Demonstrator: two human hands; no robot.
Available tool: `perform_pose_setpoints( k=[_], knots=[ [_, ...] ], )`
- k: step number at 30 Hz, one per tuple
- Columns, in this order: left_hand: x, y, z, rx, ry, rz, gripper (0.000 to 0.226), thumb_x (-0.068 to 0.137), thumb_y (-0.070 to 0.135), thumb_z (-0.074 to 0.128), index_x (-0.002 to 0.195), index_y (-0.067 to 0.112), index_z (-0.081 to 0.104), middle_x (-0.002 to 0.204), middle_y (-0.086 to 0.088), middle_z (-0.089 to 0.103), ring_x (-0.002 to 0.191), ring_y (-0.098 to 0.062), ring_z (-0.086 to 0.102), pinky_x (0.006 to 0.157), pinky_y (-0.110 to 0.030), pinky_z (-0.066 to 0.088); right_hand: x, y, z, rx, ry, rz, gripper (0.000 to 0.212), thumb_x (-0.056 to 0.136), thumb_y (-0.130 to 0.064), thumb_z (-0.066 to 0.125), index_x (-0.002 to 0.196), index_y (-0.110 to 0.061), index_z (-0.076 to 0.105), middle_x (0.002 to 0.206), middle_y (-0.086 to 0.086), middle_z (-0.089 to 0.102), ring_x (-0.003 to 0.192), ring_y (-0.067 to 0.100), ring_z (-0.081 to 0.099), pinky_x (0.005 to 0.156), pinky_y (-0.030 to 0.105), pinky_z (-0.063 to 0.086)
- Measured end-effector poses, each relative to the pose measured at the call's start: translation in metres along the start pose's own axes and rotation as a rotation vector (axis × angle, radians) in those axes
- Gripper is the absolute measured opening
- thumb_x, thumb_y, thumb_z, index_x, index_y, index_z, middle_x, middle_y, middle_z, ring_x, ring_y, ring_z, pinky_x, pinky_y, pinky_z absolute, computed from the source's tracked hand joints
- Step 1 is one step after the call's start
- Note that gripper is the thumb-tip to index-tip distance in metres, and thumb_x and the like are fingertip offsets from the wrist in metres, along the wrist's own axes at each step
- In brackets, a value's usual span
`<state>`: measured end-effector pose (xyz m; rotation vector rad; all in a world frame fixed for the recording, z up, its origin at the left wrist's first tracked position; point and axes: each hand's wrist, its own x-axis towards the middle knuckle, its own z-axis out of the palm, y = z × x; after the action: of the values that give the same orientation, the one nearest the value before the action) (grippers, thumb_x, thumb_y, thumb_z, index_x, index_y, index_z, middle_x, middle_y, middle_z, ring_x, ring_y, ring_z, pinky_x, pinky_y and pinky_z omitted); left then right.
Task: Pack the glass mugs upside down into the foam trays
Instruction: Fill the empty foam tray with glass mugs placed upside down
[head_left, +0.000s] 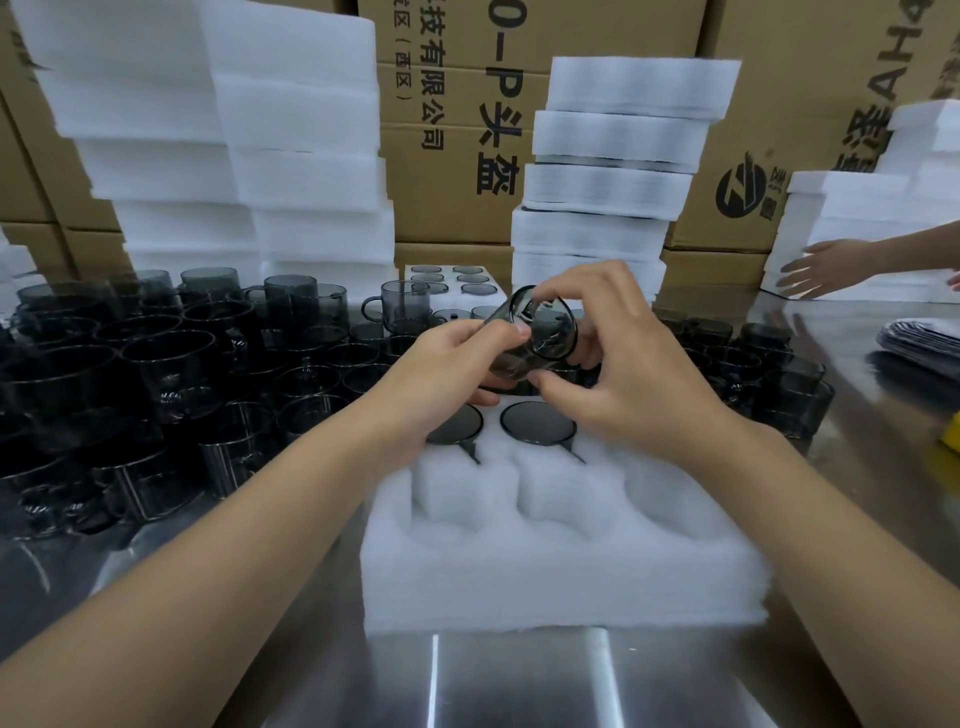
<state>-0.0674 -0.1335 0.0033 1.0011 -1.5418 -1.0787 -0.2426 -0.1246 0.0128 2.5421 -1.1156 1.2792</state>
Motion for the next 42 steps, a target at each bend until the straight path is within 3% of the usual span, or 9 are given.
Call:
perform_pose_setpoints(
  k=[6,9,12,15,22,28,34,39,42],
  knots=[
    [0.0,-0.001,0.0,0.017,0.021,0.015,0.024,0.07,0.044,0.06,0.081,0.027,0.072,0.089,0.009,0.074,0.087,-0.008,0.069,0.069,-0.024,0.049,0.0,-0.001,-0.001,-0.04,-0.059,0.03,0.072,0.071,-0.026,0.062,0.135,-0.042,0.031,0.125,-0.021,0.029,0.075,0.011,0.051,0.065,0.038,0.051],
    [0.001,-0.001,-0.001,0.013,0.044,0.015,0.018,0.071,0.043,0.059,0.074,0.034,0.075,0.089,0.01,0.074,0.087,-0.009,0.068,0.068,-0.023,0.051,0.0,0.002,0.001,-0.049,-0.092,0.072,0.076,0.073,-0.017,0.061,0.137,-0.044,0.029,0.116,-0.027,0.029,0.076,0.01,0.052,0.067,0.041,0.051],
    [0.002,-0.002,-0.001,-0.02,0.088,-0.001,0.017,0.075,0.041,0.059,0.071,0.035,0.074,0.087,0.005,0.073,0.08,-0.012,0.068,0.07,-0.027,0.052,0.0,0.004,0.002,-0.065,-0.088,0.093,0.069,0.076,-0.017,0.063,0.136,-0.041,0.035,0.109,-0.025,0.035,0.079,0.005,0.05,0.069,0.035,0.047],
    [0.003,-0.002,-0.002,-0.079,0.127,-0.011,0.012,0.087,0.038,0.06,0.089,0.03,0.069,0.086,0.009,0.071,0.074,-0.011,0.069,0.069,-0.027,0.053,0.0,0.005,0.002,-0.109,-0.051,0.089,0.065,0.077,-0.026,0.069,0.135,-0.036,0.04,0.105,-0.024,0.039,0.084,-0.002,0.038,0.075,0.027,0.038],
    [0.001,0.001,-0.001,-0.108,0.146,-0.033,0.057,0.068,0.05,0.07,0.116,0.022,0.057,0.107,0.002,0.069,0.096,-0.011,0.068,0.07,-0.023,0.054,0.002,0.002,0.001,-0.087,0.023,0.163,0.073,0.07,-0.05,0.072,0.136,-0.033,0.046,0.084,-0.025,0.041,0.087,0.0,0.035,0.076,0.025,0.034],
    [0.0,0.002,-0.003,-0.146,0.116,-0.052,0.024,0.087,0.038,0.065,0.103,0.019,0.06,0.096,-0.006,0.073,0.078,-0.014,0.071,0.063,-0.021,0.054,0.0,0.005,0.001,-0.03,0.003,0.173,0.062,0.075,-0.06,0.06,0.131,-0.036,0.048,0.082,-0.018,0.047,0.085,-0.008,0.044,0.069,0.012,0.033],
    [-0.001,0.009,-0.003,-0.176,0.085,-0.09,0.024,0.094,0.036,0.055,0.094,0.014,0.066,0.078,-0.005,0.069,0.062,-0.013,0.063,0.058,-0.02,0.054,0.001,-0.001,0.001,0.154,0.057,0.134,0.01,0.095,-0.034,0.053,0.1,-0.041,0.057,0.073,-0.008,0.057,0.071,0.005,0.05,0.065,0.019,0.038],
    [-0.003,0.011,-0.005,-0.217,0.068,-0.118,0.027,0.095,0.031,0.049,0.1,0.011,0.066,0.081,-0.007,0.07,0.065,-0.015,0.064,0.059,-0.02,0.053,0.005,-0.004,-0.006,0.505,0.064,0.23,0.03,0.099,-0.01,0.044,0.098,-0.033,0.063,0.066,-0.009,0.057,0.067,0.008,0.05,0.067,0.021,0.042],
    [-0.003,0.012,-0.007,-0.195,0.03,-0.136,0.031,0.095,0.029,0.044,0.097,0.012,0.07,0.085,-0.007,0.069,0.069,-0.018,0.062,0.063,-0.024,0.05,0.009,-0.004,-0.011,0.582,0.028,0.263,0.047,0.092,0.01,0.043,0.101,-0.032,0.062,0.082,-0.012,0.061,0.074,0.005,0.052,0.072,0.02,0.046]
  ],
)
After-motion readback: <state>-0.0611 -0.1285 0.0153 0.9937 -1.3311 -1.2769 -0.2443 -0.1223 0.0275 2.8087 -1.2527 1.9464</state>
